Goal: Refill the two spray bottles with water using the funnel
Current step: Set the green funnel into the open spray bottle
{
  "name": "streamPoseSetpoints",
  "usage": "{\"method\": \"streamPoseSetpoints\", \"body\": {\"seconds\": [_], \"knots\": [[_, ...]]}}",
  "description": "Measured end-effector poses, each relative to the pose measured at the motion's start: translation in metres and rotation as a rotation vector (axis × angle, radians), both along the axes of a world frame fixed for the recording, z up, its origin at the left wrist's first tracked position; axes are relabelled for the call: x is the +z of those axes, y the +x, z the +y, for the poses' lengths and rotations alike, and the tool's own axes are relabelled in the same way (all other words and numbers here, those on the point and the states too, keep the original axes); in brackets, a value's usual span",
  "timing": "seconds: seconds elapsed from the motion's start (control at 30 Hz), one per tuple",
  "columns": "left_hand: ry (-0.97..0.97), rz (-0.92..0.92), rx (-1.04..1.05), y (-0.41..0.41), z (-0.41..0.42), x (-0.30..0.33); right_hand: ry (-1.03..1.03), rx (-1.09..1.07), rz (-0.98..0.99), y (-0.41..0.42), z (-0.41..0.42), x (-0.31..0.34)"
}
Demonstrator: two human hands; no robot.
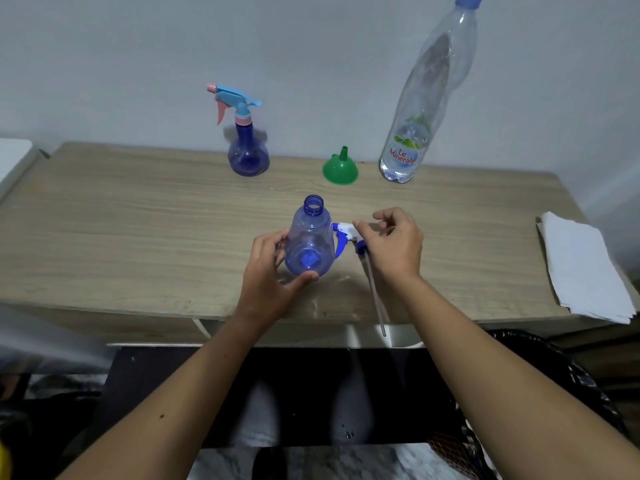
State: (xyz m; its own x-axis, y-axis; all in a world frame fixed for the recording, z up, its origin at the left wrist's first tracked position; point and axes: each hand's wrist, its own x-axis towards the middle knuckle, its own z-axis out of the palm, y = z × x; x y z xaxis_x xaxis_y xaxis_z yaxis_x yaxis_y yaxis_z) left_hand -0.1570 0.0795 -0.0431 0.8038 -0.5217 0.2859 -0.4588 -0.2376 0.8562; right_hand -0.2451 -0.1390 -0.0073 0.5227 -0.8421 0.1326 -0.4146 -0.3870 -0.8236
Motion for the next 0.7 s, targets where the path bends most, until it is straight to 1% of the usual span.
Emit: {"method": "streamPoseSetpoints", "body": {"seconds": [0.1,0.23,0.43,0.6,0.7], "knots": [[0.003,-0.002,0.002,0.007,0.002,-0.002,0.029,0.087,-0.040,0.025,-0.012,0.005],[-0.024,0.022,-0.006,0.018,0.004,-0.005,0.023,0.149,-0.009,0.066,-0.030,0.008],[-0.038,0.005,-0.001,0.030,0.001,-0.016,-0.018,0.134,0.096,0.118,-0.057,-0.005],[-0.015,-0.054,-0.011,0.033,0.002,-0.021,-0.026,0.124,0.172,0.142,-0.072,-0.019],[-0.013,-0.058,-0.015,0.033,0.002,-0.021,-0.083,0.121,0.221,0.151,-0.077,-0.024]]}}
